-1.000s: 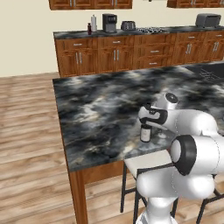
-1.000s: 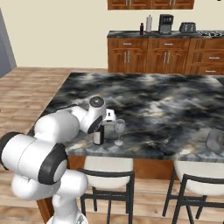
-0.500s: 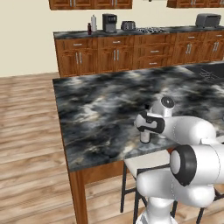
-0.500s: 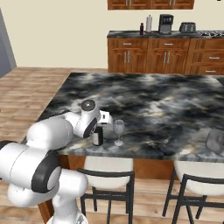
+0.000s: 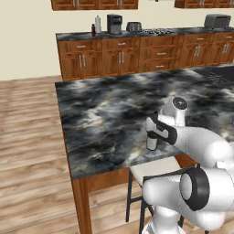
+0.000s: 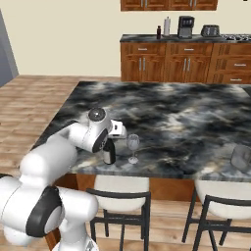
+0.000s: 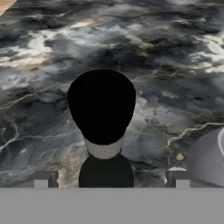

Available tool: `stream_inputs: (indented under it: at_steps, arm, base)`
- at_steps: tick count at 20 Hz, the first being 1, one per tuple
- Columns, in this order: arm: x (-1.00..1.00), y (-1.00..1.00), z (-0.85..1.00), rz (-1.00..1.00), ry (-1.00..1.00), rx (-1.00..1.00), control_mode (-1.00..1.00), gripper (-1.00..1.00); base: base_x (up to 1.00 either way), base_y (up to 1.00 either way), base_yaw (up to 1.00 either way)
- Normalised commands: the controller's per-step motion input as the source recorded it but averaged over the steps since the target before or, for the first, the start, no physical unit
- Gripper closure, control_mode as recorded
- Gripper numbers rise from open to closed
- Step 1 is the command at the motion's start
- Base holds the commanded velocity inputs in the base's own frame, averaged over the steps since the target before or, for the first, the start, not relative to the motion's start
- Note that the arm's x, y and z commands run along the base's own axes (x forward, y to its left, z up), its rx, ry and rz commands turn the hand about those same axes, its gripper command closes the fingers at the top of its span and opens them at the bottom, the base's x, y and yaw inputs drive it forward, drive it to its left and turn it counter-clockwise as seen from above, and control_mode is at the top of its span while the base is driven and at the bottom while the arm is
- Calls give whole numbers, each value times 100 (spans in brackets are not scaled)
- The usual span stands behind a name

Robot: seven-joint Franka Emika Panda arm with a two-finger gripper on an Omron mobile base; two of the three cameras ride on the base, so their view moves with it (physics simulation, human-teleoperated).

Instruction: There is a wine glass and glass cup on the dining counter. Place the wine bottle next to the wine glass and the juice bottle next to the glass cup.

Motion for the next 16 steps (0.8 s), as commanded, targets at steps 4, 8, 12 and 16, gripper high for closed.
stream_inputs:
  at_steps: [4, 8, 12, 16]
  arm:
    - [-64, 0, 95, 0, -12, 0, -100, -100]
    - [-77, 0, 100, 0, -14, 0, -100, -100]
    - [-88, 0, 100, 0, -14, 0, -100, -100]
    - [-94, 15, 100, 0, -16, 0, -100, -100]
  base:
    - [0, 0, 0]
    - [0, 0, 0]
    - [0, 0, 0]
    - [0, 0, 0]
